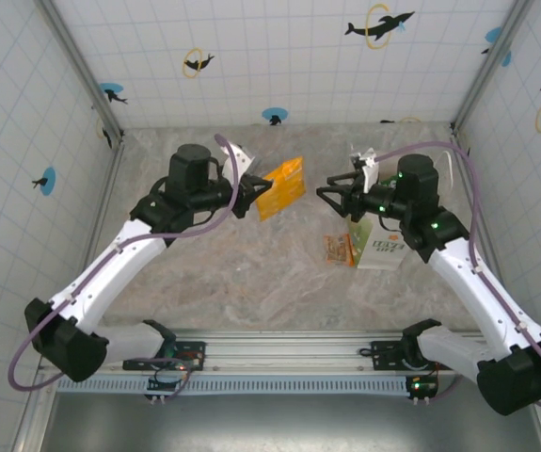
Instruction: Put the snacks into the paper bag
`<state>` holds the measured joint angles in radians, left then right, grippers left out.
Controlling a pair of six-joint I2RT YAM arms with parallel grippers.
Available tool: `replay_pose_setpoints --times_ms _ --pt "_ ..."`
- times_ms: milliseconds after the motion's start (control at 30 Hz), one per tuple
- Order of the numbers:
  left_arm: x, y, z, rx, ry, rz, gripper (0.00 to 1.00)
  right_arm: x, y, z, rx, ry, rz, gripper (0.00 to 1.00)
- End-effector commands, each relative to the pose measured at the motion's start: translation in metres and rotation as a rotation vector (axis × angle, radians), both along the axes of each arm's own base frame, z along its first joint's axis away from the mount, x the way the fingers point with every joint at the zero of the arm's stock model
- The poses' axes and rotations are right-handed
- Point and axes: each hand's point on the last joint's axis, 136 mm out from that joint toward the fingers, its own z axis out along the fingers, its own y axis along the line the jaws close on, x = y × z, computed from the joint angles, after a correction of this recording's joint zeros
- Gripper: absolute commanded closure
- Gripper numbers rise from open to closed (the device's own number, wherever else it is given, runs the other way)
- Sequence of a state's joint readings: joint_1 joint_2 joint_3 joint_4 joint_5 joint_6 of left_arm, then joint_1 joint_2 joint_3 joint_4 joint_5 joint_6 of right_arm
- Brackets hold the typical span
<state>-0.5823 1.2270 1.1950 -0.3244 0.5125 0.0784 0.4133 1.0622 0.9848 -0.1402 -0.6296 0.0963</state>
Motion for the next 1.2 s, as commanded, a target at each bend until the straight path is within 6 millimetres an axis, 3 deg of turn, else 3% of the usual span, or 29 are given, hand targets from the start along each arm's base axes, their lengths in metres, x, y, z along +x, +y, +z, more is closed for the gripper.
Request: replay_pose_setpoints --times_ms 0,267,633,800,1033,1167 --pt "-0.026 0.0 0.007 -0.002 -0.058 -0.117 1.0 -0.005 0.005 0.004 -0.042 -0.128 0.045 0.47" --pt "-0.051 0.003 0.029 -0.05 -0.155 -0.214 1.0 -0.017 0.005 0.015 -0.023 -0.206 0.068 0.39" --pt "-0.07 0.003 0.038 -0.095 -0.256 -0.304 1.0 -0.025 0.008 0.016 -0.025 -0.234 0.094 0.36" --pt "-0.075 0.001 0.037 -0.117 -0.28 -0.343 1.0 -0.034 0.016 0.021 -0.006 -0.243 0.152 0.35" --pt "-0.071 -0.003 0.043 -0.141 -0.289 -0.342 1.0 -0.065 0.032 0.017 0.041 -0.207 0.342 0.36" --pt "-0.07 -0.006 0.046 -0.159 -0.293 -0.349 1.0 -0.068 0.036 0.014 0.043 -0.19 0.371 0.38"
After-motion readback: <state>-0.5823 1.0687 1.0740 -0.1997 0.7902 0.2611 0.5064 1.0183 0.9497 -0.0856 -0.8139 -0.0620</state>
